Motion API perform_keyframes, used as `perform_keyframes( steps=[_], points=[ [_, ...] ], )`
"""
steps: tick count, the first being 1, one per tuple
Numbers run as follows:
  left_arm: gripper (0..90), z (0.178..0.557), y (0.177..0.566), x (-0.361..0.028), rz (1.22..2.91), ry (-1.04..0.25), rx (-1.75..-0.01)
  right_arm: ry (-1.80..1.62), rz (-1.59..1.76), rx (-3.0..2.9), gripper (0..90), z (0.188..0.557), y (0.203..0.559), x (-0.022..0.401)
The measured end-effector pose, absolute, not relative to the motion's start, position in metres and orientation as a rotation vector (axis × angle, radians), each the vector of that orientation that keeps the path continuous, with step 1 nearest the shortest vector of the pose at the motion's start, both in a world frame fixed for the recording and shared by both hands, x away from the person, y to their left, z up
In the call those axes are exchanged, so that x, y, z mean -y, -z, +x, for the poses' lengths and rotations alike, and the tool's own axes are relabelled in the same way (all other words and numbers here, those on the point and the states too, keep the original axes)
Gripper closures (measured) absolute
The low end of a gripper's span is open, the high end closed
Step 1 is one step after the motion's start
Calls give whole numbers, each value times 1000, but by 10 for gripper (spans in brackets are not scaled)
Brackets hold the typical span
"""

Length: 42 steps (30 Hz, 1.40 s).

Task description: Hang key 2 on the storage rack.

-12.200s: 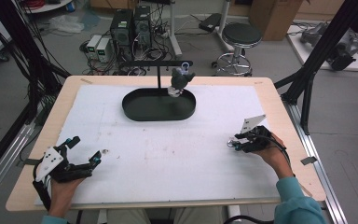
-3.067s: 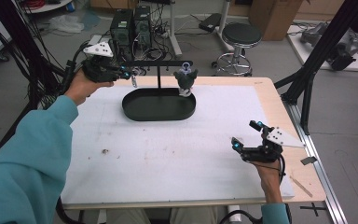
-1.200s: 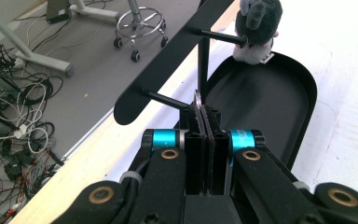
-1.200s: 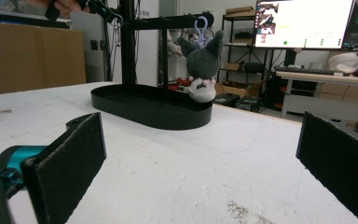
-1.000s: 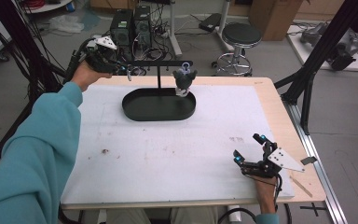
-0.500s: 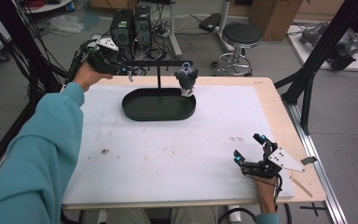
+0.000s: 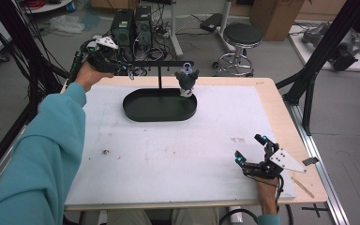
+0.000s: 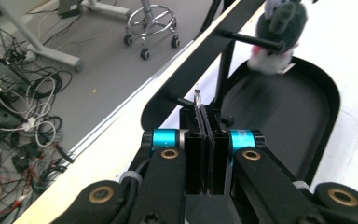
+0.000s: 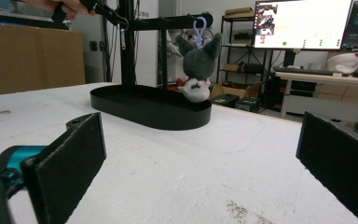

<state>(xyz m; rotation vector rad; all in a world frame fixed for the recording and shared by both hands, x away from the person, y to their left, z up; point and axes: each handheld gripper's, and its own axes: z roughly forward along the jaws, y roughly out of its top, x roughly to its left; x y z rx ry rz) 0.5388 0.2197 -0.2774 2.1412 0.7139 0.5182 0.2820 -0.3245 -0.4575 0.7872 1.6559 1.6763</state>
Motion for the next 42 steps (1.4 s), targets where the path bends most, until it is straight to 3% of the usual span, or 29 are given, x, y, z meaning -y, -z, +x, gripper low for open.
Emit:
perform_keyframes(
  steps=[15, 18, 20, 26, 27, 30, 42],
  points=[
    [890, 539, 282, -218, 2104, -546, -756, -1676, 791, -1654, 6, 282, 458, 325],
    [803, 539, 282, -222, 2089, -549, -767, -1675, 787, -1655, 6, 282, 458, 325],
    [690, 538, 283, -225, 2070, -554, -766, -1677, 787, -1655, 6, 282, 458, 324],
    [310, 520, 287, -249, 1931, -633, -712, -1676, 787, -1661, 6, 281, 458, 324],
    [188, 517, 288, -252, 1910, -628, -719, -1676, 786, -1661, 6, 281, 458, 324],
    [28, 500, 290, -261, 1841, -601, -702, -1682, 788, -1663, 6, 282, 458, 324],
    [17, 397, 309, -282, 1713, -610, -590, -1680, 796, -1668, 6, 283, 458, 324]
  ],
)
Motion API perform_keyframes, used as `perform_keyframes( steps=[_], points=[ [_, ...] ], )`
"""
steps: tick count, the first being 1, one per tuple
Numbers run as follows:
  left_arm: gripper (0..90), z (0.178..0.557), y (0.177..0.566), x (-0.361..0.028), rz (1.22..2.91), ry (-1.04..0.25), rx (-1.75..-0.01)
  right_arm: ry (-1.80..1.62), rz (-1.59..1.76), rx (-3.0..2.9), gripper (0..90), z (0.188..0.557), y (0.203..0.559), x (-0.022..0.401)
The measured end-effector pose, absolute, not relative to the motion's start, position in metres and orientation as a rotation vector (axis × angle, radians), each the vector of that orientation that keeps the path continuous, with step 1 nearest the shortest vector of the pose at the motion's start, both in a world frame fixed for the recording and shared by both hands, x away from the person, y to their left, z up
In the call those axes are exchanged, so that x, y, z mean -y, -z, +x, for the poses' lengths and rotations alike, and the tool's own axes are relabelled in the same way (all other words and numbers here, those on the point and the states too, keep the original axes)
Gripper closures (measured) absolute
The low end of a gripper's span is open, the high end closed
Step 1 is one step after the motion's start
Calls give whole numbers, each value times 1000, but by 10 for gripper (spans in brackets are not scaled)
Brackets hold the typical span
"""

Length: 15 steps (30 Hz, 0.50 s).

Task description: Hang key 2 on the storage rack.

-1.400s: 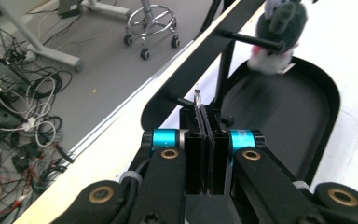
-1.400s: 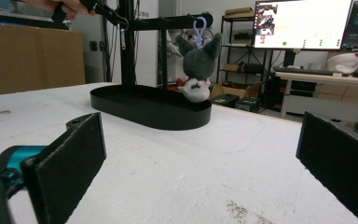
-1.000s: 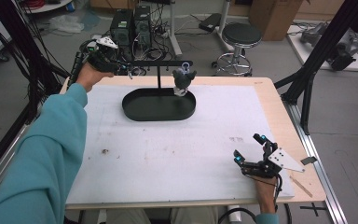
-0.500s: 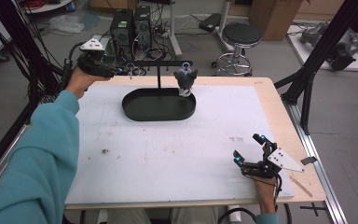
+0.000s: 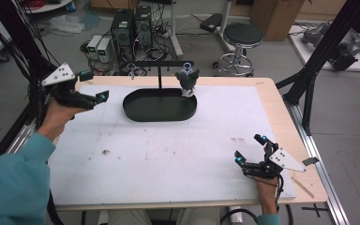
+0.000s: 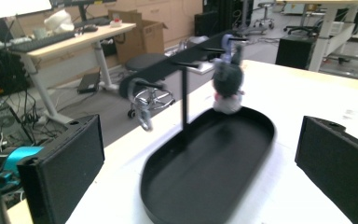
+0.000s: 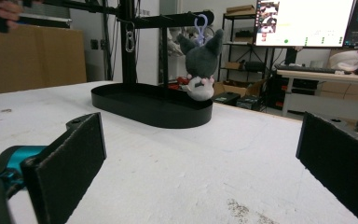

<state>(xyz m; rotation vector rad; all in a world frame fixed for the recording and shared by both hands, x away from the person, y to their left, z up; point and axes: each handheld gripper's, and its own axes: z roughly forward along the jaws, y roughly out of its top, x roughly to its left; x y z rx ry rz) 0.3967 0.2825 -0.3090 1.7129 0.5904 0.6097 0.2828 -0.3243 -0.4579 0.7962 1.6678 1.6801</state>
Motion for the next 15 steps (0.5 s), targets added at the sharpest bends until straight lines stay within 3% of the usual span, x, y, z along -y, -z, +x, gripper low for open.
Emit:
perform_keyframes(
  steps=[5, 15],
  points=[
    [17, 353, 334, -289, 1633, -610, -586, -1681, 798, -1665, 6, 283, 458, 324],
    [17, 302, 403, -289, 1548, -638, -629, -1666, 790, -1672, 6, 284, 458, 324]
  ],
)
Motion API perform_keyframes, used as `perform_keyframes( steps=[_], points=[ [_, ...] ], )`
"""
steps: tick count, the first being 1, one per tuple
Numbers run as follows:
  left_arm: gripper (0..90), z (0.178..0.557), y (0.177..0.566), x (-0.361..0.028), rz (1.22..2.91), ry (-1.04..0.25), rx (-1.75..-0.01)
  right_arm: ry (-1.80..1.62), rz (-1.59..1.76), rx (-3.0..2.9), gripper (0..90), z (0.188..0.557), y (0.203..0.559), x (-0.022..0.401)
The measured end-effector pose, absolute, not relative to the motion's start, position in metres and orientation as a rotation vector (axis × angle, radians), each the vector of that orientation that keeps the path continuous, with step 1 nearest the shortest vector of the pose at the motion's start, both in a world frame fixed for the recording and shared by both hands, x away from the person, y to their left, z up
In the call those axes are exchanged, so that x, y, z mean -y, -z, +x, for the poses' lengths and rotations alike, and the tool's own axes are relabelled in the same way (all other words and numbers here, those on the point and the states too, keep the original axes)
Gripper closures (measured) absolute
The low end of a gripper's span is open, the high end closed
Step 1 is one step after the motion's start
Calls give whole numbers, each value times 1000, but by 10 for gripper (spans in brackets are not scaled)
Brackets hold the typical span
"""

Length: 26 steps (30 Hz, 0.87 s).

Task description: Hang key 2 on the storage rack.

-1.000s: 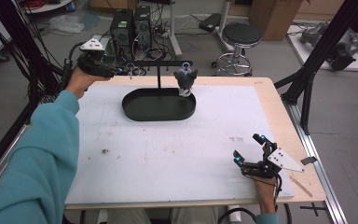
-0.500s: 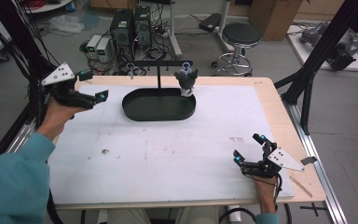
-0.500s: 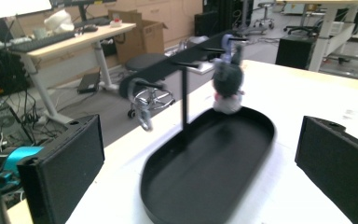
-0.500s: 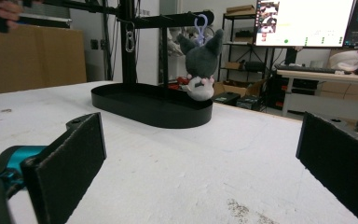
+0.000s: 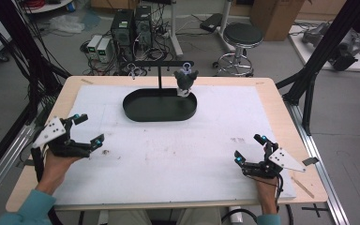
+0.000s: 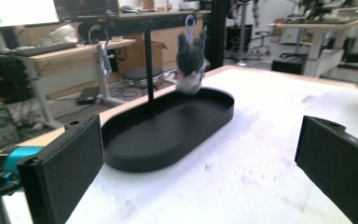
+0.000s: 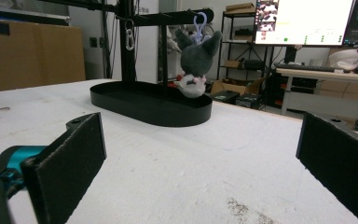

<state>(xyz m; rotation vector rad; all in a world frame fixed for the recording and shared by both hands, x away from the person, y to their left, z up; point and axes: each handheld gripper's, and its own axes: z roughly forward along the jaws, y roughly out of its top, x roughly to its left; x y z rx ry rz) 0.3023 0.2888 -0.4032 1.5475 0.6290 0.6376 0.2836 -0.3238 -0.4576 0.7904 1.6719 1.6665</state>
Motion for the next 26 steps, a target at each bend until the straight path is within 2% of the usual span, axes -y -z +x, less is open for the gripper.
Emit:
perform_keyframes(
  steps=[9, 17, 26],
  points=[
    [17, 283, 436, -283, 1495, -674, -633, -1668, 805, -1675, 6, 283, 458, 323],
    [17, 283, 452, -279, 1463, -656, -619, -1663, 799, -1673, 6, 283, 458, 323],
    [17, 278, 458, -280, 1422, -710, -643, -1654, 784, -1667, 6, 282, 458, 322]
  ],
)
